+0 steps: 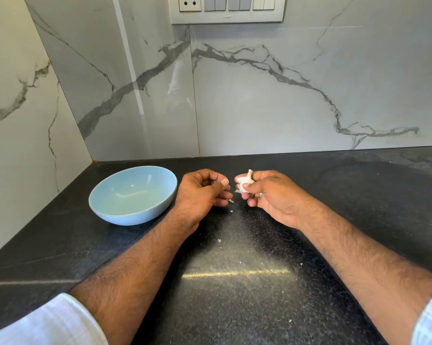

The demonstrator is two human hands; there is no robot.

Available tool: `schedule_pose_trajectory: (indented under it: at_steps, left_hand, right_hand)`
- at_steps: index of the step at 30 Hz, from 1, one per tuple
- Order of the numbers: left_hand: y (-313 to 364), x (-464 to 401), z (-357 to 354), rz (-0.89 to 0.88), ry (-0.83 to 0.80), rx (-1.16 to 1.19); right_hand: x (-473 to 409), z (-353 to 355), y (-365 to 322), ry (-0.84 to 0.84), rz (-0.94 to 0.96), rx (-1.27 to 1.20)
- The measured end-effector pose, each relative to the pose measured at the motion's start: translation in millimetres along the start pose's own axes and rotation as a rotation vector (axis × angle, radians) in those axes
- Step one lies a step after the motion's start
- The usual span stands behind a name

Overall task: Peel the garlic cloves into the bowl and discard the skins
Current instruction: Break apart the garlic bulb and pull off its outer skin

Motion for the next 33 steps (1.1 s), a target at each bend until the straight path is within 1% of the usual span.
schedule_pose_trajectory:
  at_steps: [3, 6, 11, 14, 18, 23, 26, 30, 33]
  left_hand:
    - [1, 1, 1, 0.002, 0.018, 0.007]
    - [2, 4, 2, -0.004, 0.018, 0.004]
    - [2, 5, 4, -0.001, 0.017, -0.008]
    - [1, 6, 5, 0.008, 0.023, -0.004]
    - [2, 6, 6, 0.015, 0.032, 0.005]
    - [3, 5, 4, 0.010, 0.028, -0.002]
    - [3, 6, 4, 0.014, 0.024, -0.002]
    - [2, 5, 4, 0.015, 0.024, -0.003]
    - [2, 5, 5, 0.014, 0.027, -0.006]
  right_hand:
    - [3, 1, -8, 0.012, 0.034, 0.006]
    - [5, 5, -19, 0.075, 0.106, 0.027]
    - [7, 3, -23, 0.125, 0.151, 0.187]
    - [8, 2, -17, 0.084, 0.091, 0.216]
    - [11, 1, -5, -0.007, -0.032, 0.080]
    - [10, -2, -8, -0.007, -0.016, 0.040]
    - [7, -5, -10, 0.009, 0.019, 0.149]
    - [5, -1, -12, 0.122, 0.098, 0.331]
    - [8, 3, -19, 0.180, 0.145, 0.369]
Point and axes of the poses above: each hand's wrist, its own x-axis away from the middle knuckle, its own z-axis out of the back of the hand, y = z × x, the point moved 7 cm from there along -x, towards the middle knuckle, and after that the axes turned 15 degrees about -x, right-handed, at the moved point
